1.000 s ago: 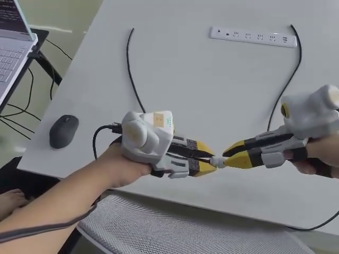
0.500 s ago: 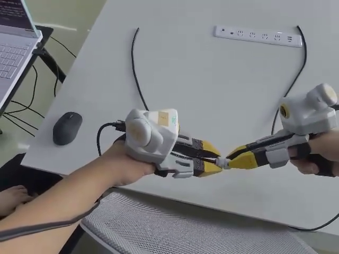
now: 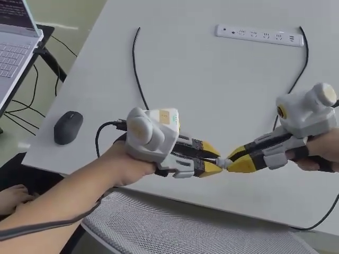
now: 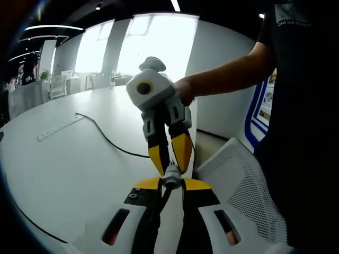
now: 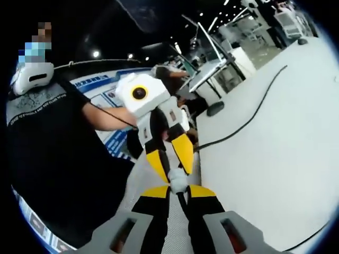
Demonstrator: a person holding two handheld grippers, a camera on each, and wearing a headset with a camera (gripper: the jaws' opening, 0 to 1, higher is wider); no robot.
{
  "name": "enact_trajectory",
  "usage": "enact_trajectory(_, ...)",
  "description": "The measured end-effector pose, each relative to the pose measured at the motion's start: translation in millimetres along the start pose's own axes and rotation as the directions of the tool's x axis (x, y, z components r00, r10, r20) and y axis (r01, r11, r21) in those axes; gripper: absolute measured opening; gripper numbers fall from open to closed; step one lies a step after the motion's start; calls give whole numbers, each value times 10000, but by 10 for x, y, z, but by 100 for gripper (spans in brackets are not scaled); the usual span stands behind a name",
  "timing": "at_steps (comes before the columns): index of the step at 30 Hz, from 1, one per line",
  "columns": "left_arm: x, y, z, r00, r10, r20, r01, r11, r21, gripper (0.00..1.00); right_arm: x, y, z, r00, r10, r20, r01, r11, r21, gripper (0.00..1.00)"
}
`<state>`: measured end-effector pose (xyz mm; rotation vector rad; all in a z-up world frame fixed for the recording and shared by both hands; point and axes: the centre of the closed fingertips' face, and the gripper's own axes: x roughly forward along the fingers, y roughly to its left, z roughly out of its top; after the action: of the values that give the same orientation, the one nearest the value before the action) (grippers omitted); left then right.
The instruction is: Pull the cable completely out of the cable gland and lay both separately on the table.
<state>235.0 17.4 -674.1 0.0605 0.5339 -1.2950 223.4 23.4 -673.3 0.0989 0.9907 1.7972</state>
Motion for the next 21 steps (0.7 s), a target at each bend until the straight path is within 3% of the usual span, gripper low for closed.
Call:
enact_trajectory(2,-2,14,0,10000,-53,21,54,9998,-186,14,3,-2,8,9991,-417,-51,413,9969,-672,7)
enact_trajectory(5,-3,33,-2,9998,-130,153,142,9966,-807,14,-3,-16,16,9935,-1139,-72,1110,9787,-1728,7)
enact_trajectory(7,-10,56,2,9996,-76,260,106,9932,-1161,14,-12,-33,29,9842,-1769,-17,1705,9510,-2581,7)
enact_trajectory(10,-8,44,-14,9993,-200,324,248,9875,-1554,14,5,-26,1,9643,-2643,-147,2384,8914,-3855,7)
enact_trajectory(12,-7,44,-26,9990,-227,387,292,9836,-1779,15,11,-27,-13,9521,-3053,-152,2685,8591,-4358,7)
enact_trajectory(13,-9,49,-27,9990,-205,404,275,9830,-1816,15,8,-49,0,9427,-3336,-24,2924,8297,-4756,7)
enact_trajectory(15,-9,45,-33,9988,-238,438,324,9776,-2081,15,16,-55,-13,9269,-3752,45,3210,7866,-5274,7)
enact_trajectory(16,-6,53,-39,9988,-220,449,309,9774,-2090,15,16,-61,-17,9150,-4034,46,3357,7549,-5635,7)
enact_trajectory(17,-4,53,-41,9987,-244,437,331,9767,-2121,15,20,-60,-26,9106,-4132,8,3388,7456,-5739,7)
enact_trajectory(19,-5,49,-46,9989,-254,399,339,9731,-2281,15,4,-91,-28,8959,-4441,80,3532,7013,-6192,7)
enact_trajectory(21,-7,52,-57,9990,-268,359,348,9690,-2447,15,12,-96,-43,8863,-4629,113,3598,6731,-6462,7)
